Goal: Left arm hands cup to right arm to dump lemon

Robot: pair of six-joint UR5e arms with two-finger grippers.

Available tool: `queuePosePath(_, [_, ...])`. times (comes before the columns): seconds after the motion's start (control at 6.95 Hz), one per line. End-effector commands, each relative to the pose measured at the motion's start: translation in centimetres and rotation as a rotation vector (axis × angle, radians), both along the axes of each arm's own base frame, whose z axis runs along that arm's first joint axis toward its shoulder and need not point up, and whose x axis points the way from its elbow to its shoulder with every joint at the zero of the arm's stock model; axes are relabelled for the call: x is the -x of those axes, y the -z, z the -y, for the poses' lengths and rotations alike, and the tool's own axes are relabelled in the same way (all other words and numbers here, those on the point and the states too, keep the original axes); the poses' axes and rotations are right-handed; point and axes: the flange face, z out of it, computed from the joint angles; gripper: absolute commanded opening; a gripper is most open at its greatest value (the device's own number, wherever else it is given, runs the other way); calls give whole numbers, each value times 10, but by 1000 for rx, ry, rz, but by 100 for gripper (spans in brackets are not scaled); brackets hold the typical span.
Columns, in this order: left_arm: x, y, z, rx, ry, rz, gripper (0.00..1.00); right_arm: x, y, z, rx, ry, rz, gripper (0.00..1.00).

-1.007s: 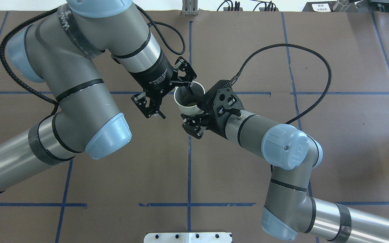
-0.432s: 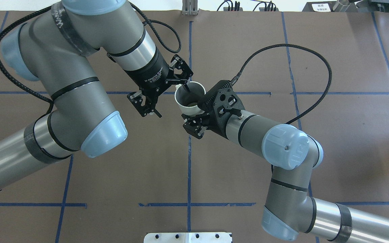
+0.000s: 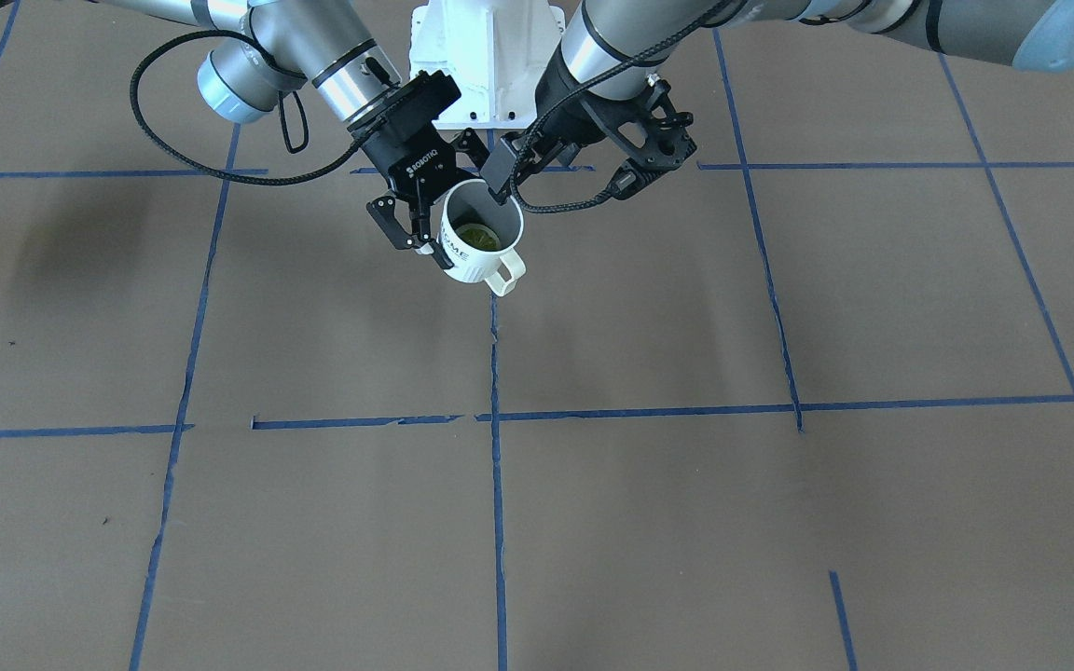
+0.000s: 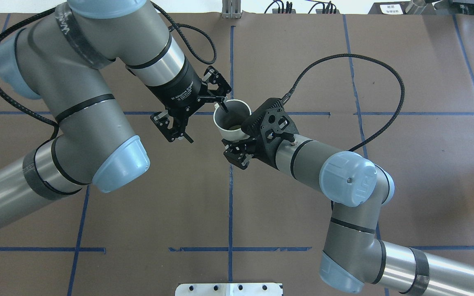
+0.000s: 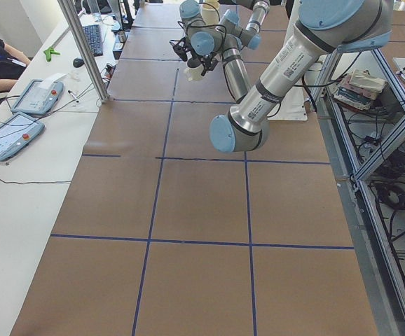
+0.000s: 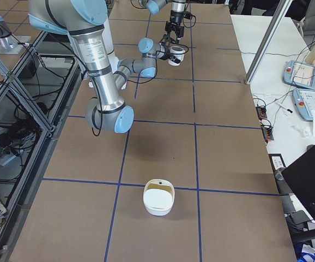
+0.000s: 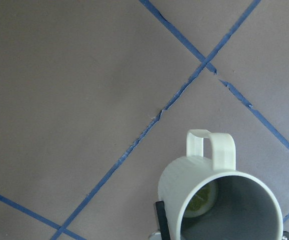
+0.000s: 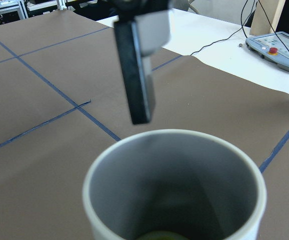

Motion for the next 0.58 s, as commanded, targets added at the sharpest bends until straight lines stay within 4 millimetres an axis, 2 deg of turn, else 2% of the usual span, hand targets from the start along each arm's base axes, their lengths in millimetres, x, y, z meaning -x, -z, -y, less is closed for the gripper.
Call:
queuePosePath(0.0, [35,-15,20,-22,7,-1,100,1,-8,0,1,2,-17,32])
queuePosePath(0.14, [59,-36,25,-44,-6,8,100,1,-9,0,0,1,-20,32])
queuePosePath(0.29, [70,-64,15,-82,-33,23,100,-2,-8,5,-1,-8,-21,32])
queuePosePath(0.43, [72,-91,11,-141,-82,41,100,-12,-20,17,6,-28,-53,35])
